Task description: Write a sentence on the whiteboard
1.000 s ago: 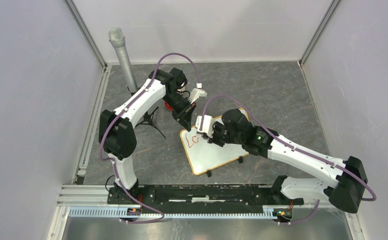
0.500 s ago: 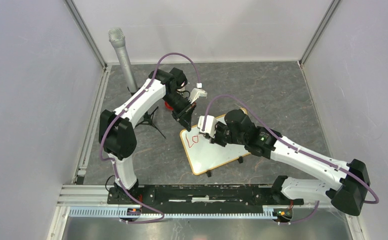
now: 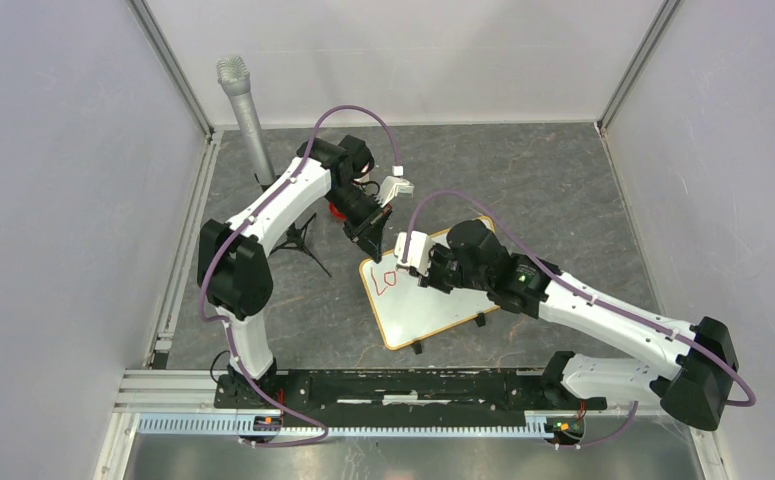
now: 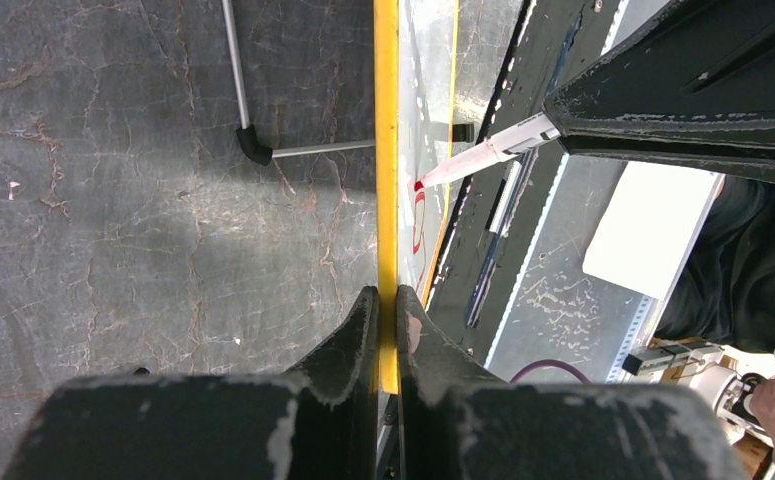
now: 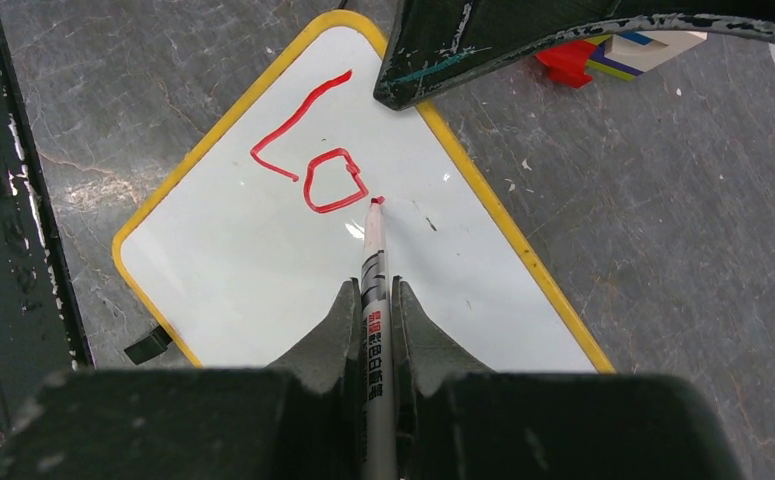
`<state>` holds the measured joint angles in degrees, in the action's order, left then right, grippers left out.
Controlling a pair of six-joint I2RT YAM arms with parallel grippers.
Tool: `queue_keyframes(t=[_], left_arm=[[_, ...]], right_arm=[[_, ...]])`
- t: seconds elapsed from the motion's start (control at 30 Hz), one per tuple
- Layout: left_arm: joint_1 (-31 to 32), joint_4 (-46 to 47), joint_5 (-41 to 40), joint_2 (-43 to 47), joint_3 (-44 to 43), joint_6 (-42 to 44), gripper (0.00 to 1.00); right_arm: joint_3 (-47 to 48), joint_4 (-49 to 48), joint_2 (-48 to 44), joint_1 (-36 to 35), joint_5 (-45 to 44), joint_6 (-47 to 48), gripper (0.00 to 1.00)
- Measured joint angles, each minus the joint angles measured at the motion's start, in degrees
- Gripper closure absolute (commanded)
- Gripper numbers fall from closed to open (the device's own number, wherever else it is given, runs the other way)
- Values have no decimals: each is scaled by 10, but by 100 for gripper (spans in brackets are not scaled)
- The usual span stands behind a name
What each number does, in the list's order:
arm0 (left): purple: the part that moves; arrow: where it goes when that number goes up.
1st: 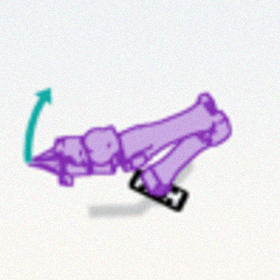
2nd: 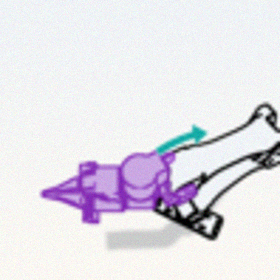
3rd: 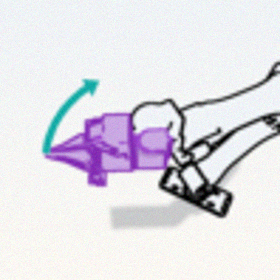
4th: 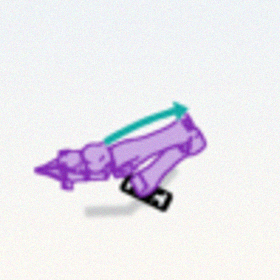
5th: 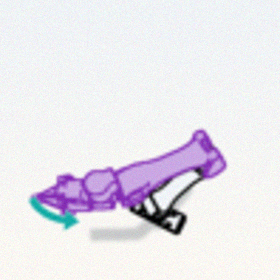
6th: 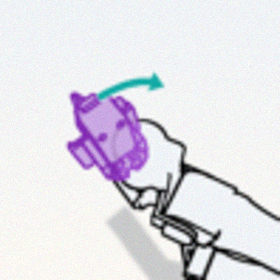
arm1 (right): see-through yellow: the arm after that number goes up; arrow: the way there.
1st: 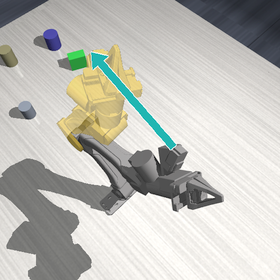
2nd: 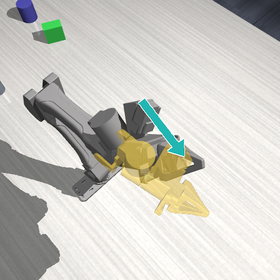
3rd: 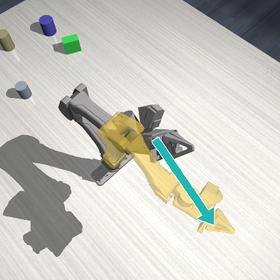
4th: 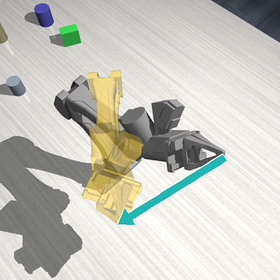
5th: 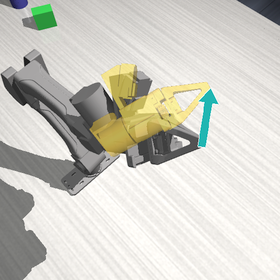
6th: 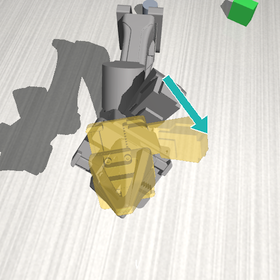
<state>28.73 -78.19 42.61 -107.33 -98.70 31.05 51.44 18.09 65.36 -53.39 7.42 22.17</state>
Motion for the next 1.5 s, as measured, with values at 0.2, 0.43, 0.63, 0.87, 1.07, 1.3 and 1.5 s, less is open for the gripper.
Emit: queue_keyframes(t=[0.2,0.43,0.63,0.87,1.07,1.3,1.5], left_arm=[[0,0,-1,-1,0,0,98],[0,0,0,-2,0,0,97],[0,0,0,-3,-1,0,97],[0,0,0,-3,-1,0,97],[0,0,0,-3,-1,0,98],[0,0,0,-3,-2,0,97],[0,0,0,-3,-2,0,97]], right_arm=[[-9,-3,-2,0,0,2,100],[-30,-3,-18,0,0,2,100],[-42,-3,-27,0,0,3,100],[-51,0,-35,0,0,4,100],[-50,0,-35,0,0,4,100],[-45,5,-34,15,8,0,100],[-38,9,-34,31,12,-3,100]])
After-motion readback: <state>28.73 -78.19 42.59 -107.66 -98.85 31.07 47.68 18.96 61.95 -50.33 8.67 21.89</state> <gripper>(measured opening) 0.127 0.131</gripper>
